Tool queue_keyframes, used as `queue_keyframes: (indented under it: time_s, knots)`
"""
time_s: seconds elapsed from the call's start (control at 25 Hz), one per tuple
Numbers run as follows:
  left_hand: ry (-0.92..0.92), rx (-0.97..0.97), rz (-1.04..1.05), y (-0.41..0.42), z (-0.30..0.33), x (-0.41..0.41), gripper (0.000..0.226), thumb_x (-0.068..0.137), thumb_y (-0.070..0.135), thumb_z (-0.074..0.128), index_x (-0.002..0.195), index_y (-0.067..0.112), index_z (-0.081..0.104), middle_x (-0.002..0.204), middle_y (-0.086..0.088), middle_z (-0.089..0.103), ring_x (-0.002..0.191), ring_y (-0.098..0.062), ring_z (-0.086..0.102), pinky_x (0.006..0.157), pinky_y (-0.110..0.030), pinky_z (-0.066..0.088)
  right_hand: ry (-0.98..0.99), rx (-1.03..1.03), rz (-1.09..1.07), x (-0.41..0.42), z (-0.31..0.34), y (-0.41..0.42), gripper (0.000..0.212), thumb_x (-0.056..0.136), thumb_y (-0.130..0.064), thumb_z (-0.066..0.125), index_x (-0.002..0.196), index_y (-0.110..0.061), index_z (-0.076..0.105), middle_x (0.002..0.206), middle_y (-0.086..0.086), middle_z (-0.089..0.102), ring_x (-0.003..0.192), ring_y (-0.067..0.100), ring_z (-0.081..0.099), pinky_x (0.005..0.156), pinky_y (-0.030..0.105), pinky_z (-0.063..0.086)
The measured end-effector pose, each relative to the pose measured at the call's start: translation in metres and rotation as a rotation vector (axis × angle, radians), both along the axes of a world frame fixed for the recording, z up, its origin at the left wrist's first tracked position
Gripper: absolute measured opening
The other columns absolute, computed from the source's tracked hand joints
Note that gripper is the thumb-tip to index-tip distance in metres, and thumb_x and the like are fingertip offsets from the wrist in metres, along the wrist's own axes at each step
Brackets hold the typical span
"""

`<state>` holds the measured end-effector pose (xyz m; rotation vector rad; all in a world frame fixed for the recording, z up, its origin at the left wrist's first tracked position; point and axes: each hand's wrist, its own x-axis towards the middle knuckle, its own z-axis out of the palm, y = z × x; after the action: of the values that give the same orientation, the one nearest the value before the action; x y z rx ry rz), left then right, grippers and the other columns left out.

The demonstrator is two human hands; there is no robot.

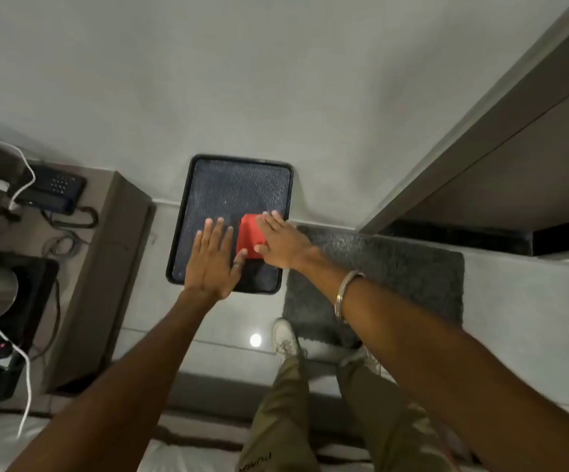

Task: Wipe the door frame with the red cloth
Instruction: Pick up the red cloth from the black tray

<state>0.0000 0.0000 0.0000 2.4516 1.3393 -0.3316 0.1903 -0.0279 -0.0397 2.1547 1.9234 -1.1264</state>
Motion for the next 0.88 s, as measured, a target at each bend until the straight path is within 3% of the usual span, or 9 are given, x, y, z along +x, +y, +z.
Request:
queue_keyframes:
  time_s: [0.16, 0.32, 0.44, 0.52, 0.6, 0.68, 0.76, 0.8, 0.88]
  knots:
    - [0.019, 0.116, -0.032, 0.014, -0.03, -0.006, 0.066, 0.109, 0.046, 0.034, 0.162, 0.007, 0.028, 0.174, -0.018, 0.008, 0.162, -0.036, -0.003, 0.129, -0.046, -0.008, -0.183, 0.021, 0.068, -0.03, -0.033, 0.016, 0.09, 0.106, -0.048, 0.049, 0.166, -0.005, -0.003, 0.176, 0.015, -0.004, 0.164, 0.034, -0.005, 0.135, 0.052, 0.005]
    - [0.015, 0.135, -0.006, 0.016, -0.041, -0.018, 0.064, 0.109, 0.048, 0.034, 0.16, 0.009, 0.035, 0.174, -0.017, 0.012, 0.163, -0.036, -0.001, 0.127, -0.044, -0.01, -0.358, 0.015, 0.083, -0.05, -0.044, 0.022, 0.106, 0.096, -0.034, 0.071, 0.164, 0.0, -0.003, 0.174, 0.024, 0.002, 0.162, 0.044, 0.006, 0.133, 0.056, 0.014]
    - [-0.017, 0.122, 0.04, 0.018, -0.031, -0.019, 0.064, 0.11, 0.047, 0.034, 0.16, 0.008, 0.034, 0.174, -0.017, 0.013, 0.163, -0.035, -0.002, 0.128, -0.044, -0.009, -0.352, 0.051, 0.039, -0.049, -0.03, 0.04, 0.077, 0.092, -0.019, 0.071, 0.155, 0.004, 0.033, 0.157, 0.029, 0.043, 0.145, 0.045, 0.046, 0.118, 0.05, 0.045]
    - [-0.088, 0.136, 0.04, 0.021, -0.009, -0.012, 0.064, 0.11, 0.045, 0.036, 0.16, 0.006, 0.032, 0.174, -0.019, 0.013, 0.162, -0.036, -0.002, 0.13, -0.046, -0.005, -0.106, 0.029, -0.143, -0.034, -0.001, 0.057, 0.035, 0.094, -0.017, 0.064, 0.125, -0.002, 0.063, 0.123, 0.02, 0.069, 0.112, 0.037, 0.068, 0.089, 0.039, 0.057]
    - [-0.182, 0.18, 0.027, 0.029, 0.025, 0.005, 0.064, 0.11, 0.044, 0.035, 0.161, 0.005, 0.03, 0.173, -0.02, 0.013, 0.162, -0.036, -0.002, 0.131, -0.048, -0.002, 0.192, -0.097, -0.508, -0.011, 0.049, 0.066, 0.01, 0.095, -0.015, 0.059, 0.098, -0.009, 0.066, 0.091, 0.01, 0.066, 0.082, 0.028, 0.065, 0.067, 0.028, 0.051]
    - [-0.277, 0.258, 0.007, 0.039, 0.069, 0.032, 0.067, 0.109, 0.045, 0.032, 0.162, 0.004, 0.028, 0.173, -0.019, 0.013, 0.162, -0.036, 0.0, 0.133, -0.05, 0.0, 0.569, -0.132, -0.898, 0.015, 0.105, 0.064, 0.016, 0.089, 0.002, 0.051, 0.09, -0.008, 0.063, 0.081, 0.006, 0.061, 0.073, 0.023, 0.059, 0.058, 0.025, 0.052]
    - [-0.385, 0.326, -0.025, 0.053, 0.118, 0.064, 0.067, 0.11, 0.045, 0.034, 0.163, 0.005, 0.026, 0.174, -0.018, 0.013, 0.163, -0.035, 0.0, 0.132, -0.047, -0.003, 1.029, -0.043, -1.176, 0.042, 0.169, 0.056, 0.036, 0.086, 0.013, 0.04, 0.107, -0.002, 0.065, 0.098, 0.016, 0.064, 0.093, 0.032, 0.063, 0.089, 0.043, 0.062]
    - [-0.439, 0.368, -0.049, 0.062, 0.145, 0.082, 0.066, 0.111, 0.045, 0.036, 0.163, 0.006, 0.026, 0.174, -0.017, 0.012, 0.163, -0.034, -0.001, 0.132, -0.045, -0.005, 1.22, 0.042, -1.252, 0.056, 0.203, 0.052, 0.046, 0.087, 0.014, 0.035, 0.12, 0.0, 0.064, 0.11, 0.018, 0.063, 0.104, 0.035, 0.061, 0.106, 0.052, 0.055]
    - [-0.54, 0.468, -0.118, 0.077, 0.199, 0.117, 0.066, 0.111, 0.044, 0.039, 0.163, 0.006, 0.026, 0.174, -0.018, 0.012, 0.163, -0.035, 0.0, 0.132, -0.046, -0.003, 1.469, 0.258, -1.355, 0.084, 0.267, 0.038, 0.055, 0.091, 0.014, 0.03, 0.136, 0.0, 0.057, 0.125, 0.019, 0.061, 0.117, 0.037, 0.059, 0.119, 0.057, 0.043]
